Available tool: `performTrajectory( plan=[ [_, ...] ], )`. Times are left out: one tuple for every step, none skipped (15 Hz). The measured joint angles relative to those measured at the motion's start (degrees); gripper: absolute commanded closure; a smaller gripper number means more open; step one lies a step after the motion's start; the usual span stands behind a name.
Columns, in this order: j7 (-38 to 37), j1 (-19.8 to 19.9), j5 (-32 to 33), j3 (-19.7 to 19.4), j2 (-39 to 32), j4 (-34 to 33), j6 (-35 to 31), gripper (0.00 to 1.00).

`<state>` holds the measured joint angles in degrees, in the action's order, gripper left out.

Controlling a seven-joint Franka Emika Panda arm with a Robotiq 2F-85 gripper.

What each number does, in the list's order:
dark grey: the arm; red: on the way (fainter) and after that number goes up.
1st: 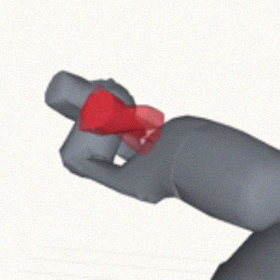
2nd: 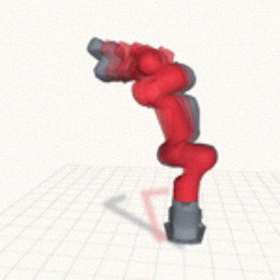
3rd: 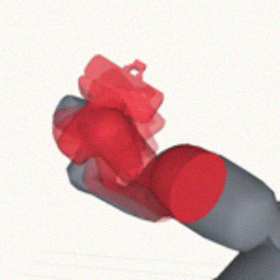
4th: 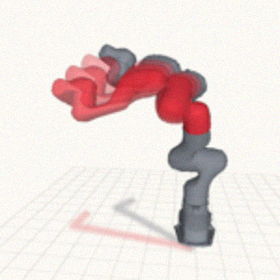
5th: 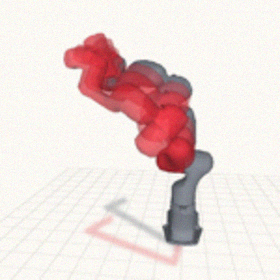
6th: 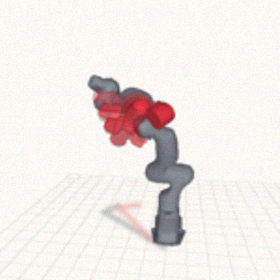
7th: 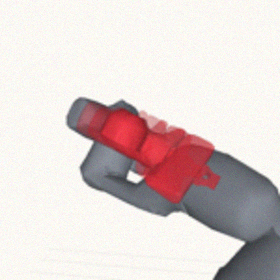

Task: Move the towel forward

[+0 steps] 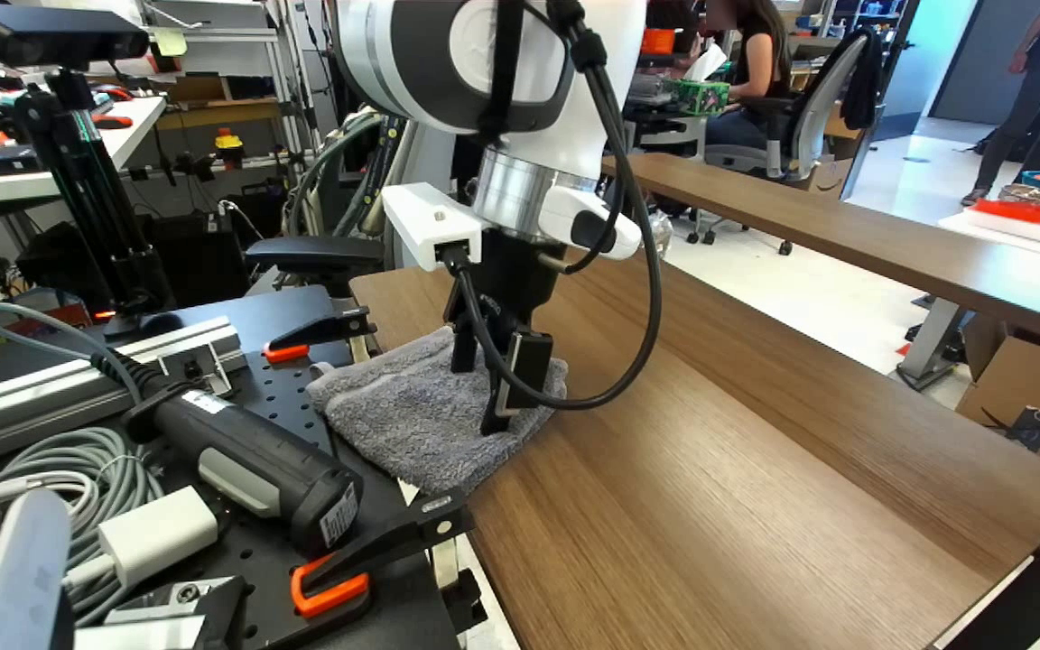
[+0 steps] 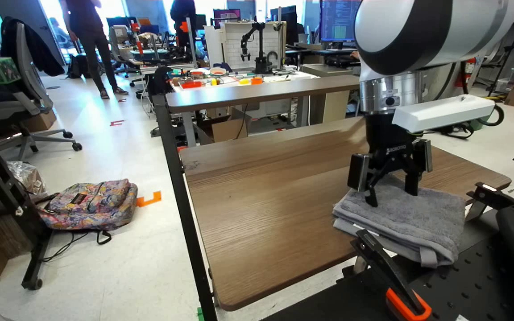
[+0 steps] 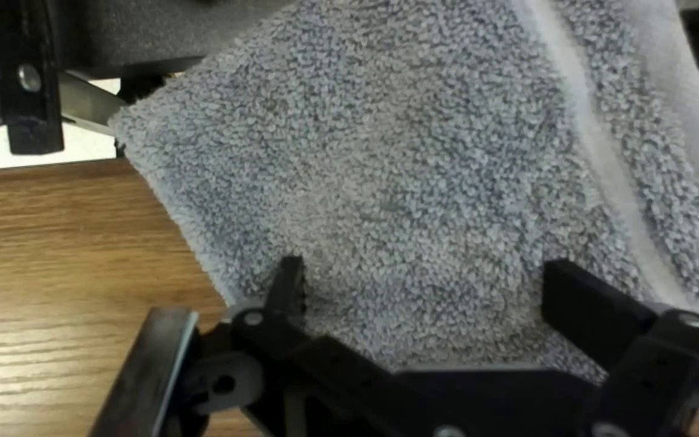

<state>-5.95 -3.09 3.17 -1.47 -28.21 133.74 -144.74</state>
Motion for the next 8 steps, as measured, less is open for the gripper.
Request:
performTrajectory(
  plan=[
    [0.0, 0.0, 0.1, 0.0, 0.3, 0.4, -0.3, 0.00],
    [0.0, 0.0, 0.2, 0.0, 0.6, 0.5, -0.3, 0.00],
    [0.0, 0.0, 0.6, 0.0, 1.0, 0.7, -0.3, 0.00],
    [0.0, 0.0, 1.2, -0.1, 1.7, 0.8, -0.3, 0.00],
    [0.0, 0.0, 1.7, -0.1, 2.5, 0.9, -0.3, 0.00],
    [0.0, 0.0, 2.0, -0.1, 3.6, 0.9, -0.3, 0.00],
    [0.0, 0.0, 2.1, -0.1, 4.9, 0.9, -0.3, 0.00],
    [0.0, 0.0, 2.0, -0.1, 6.5, 1.0, -0.3, 0.00]
  ],
)
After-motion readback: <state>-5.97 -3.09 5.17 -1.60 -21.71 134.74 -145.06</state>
